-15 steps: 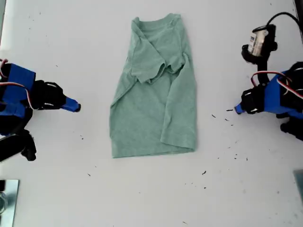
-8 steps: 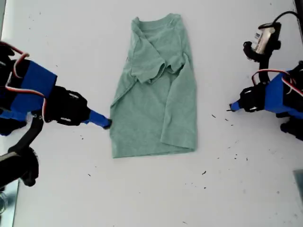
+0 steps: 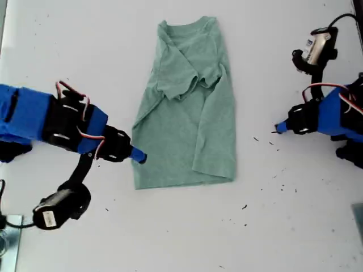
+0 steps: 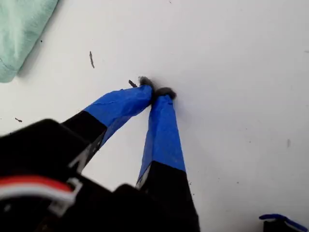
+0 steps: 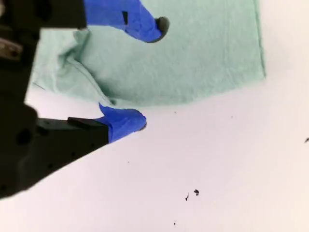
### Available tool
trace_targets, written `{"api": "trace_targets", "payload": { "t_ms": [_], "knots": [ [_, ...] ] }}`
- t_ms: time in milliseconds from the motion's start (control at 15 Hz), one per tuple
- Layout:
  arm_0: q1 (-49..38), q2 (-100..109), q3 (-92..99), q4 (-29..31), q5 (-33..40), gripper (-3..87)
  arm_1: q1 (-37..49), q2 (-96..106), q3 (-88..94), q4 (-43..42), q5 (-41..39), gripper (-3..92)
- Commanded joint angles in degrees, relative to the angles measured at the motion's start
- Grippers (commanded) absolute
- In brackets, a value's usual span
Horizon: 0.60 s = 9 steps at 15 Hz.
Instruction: Fold t shirt
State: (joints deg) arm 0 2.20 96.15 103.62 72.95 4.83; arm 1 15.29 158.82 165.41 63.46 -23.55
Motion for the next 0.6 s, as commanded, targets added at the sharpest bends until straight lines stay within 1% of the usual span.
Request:
{"api": "trace_targets", "payload": {
  "t_ms": [0,67,133,200,267,333,400,533],
  "knots": [
    [-2.64,-2.90,4.31,-8.53,-0.79,25.1,-0.70,1.05,0.70,-1.76,-0.62,2.4],
    [-3.25,-5.45,5.45,-10.63,-0.44,24.7,-0.70,2.11,1.14,-1.49,-0.70,2.4],
    [-3.43,-7.47,5.54,-11.87,-0.26,22.2,-0.70,3.78,1.67,-0.97,-0.70,2.4],
    [-3.43,-9.05,5.71,-13.18,-0.26,14.0,-0.70,5.98,2.37,-0.18,-0.62,2.4],
    [-3.25,-9.76,5.71,-13.36,-0.88,-0.1,-0.79,8.70,3.25,0.88,-0.53,2.4],
    [-2.46,-7.73,4.57,-9.84,-1.32,-0.1,-0.88,12.39,4.31,2.29,-0.35,2.4],
    [-1.76,-1.85,2.11,-2.37,-3.78,-0.1,-1.14,16.79,5.54,4.22,-0.18,2.4],
    [-3.60,9.23,0.18,3.69,-3.87,-0.1,-0.53,26.19,7.73,9.05,0.00,2.4]
  ]
}}
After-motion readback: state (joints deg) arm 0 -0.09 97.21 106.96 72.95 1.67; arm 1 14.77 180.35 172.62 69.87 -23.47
